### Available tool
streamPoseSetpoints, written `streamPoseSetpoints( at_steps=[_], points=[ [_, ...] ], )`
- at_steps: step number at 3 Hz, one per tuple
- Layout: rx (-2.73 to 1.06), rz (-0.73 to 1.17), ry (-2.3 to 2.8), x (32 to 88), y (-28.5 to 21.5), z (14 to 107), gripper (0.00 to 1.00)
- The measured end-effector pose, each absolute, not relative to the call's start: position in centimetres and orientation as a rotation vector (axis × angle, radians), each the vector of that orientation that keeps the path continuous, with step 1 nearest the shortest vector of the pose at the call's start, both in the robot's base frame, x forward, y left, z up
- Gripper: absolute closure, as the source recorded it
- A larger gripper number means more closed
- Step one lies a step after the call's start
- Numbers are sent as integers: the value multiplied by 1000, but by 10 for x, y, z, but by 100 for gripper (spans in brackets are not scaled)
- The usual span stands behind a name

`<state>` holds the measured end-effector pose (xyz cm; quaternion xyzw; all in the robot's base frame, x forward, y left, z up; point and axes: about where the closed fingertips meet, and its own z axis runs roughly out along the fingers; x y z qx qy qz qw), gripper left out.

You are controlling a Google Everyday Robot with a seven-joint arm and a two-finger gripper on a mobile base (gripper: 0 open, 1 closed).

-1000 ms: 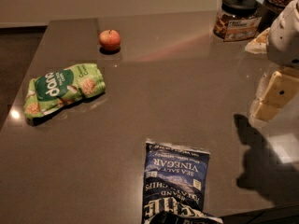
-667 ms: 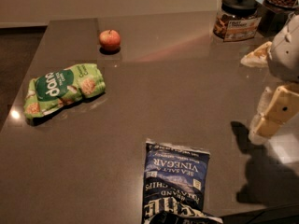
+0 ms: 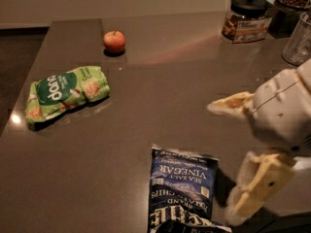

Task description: Move blue chip bag near green rice chip bag

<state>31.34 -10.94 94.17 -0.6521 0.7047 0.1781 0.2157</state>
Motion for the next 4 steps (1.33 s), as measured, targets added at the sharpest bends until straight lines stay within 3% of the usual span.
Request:
streamPoseSetpoints(
  at_steps=[3, 4],
  points=[
    [-1947, 403, 1911, 289, -43, 866, 0],
    [-2010, 383, 1935, 288, -40, 850, 10]
  ],
)
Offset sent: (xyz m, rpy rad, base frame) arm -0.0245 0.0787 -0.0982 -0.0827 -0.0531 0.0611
